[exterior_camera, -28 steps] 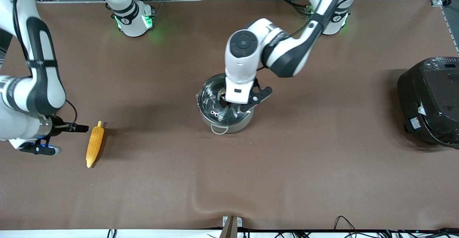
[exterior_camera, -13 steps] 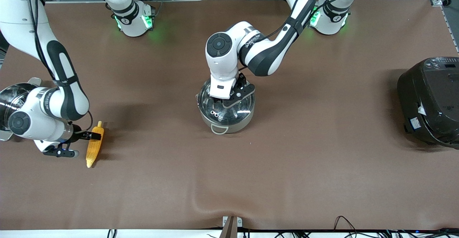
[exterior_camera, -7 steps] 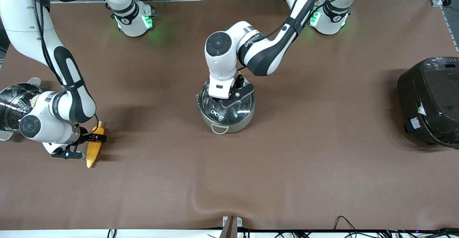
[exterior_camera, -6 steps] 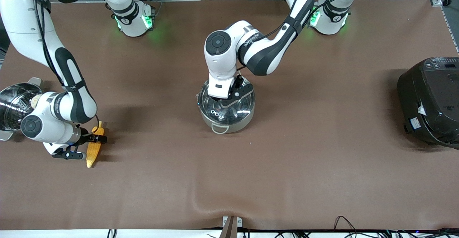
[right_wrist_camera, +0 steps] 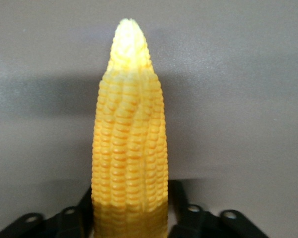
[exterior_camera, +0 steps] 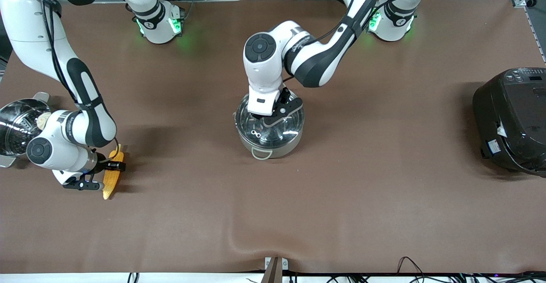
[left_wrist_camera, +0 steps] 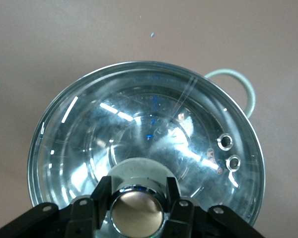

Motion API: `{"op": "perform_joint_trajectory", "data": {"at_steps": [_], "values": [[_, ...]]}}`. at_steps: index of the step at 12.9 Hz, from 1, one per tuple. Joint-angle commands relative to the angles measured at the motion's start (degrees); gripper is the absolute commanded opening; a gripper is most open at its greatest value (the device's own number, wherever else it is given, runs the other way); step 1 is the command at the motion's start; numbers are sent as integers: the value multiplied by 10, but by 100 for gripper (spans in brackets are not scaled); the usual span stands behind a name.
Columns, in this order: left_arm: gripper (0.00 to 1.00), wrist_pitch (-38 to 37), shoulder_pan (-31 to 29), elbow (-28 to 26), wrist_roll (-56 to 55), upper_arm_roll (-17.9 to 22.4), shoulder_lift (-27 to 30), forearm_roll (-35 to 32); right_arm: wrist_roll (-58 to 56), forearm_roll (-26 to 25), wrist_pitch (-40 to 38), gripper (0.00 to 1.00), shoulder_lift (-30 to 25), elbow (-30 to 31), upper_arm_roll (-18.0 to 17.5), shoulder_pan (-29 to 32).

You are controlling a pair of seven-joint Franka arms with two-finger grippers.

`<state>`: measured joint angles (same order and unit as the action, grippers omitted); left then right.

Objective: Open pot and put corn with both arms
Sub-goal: 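Lift the corn with the right gripper while the left gripper lifts the lid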

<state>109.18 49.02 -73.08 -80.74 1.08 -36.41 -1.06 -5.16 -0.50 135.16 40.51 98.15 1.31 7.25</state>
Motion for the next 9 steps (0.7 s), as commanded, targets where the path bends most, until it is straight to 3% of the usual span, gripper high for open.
{"op": "perform_joint_trajectory", "data": {"at_steps": [1, 5, 9], "values": [[0, -57, -12, -11, 31, 5, 69, -15, -20, -7, -2, 0, 4, -9, 0, -1], [0, -112, -95, -45, 135, 2, 156, -8, -57, -7, -24, 0, -17, -9, -1, -2], [0, -114, -210, -160, 316, 1, 249, -6, -99, -6, -97, 0, -90, -15, -8, -7]]}}
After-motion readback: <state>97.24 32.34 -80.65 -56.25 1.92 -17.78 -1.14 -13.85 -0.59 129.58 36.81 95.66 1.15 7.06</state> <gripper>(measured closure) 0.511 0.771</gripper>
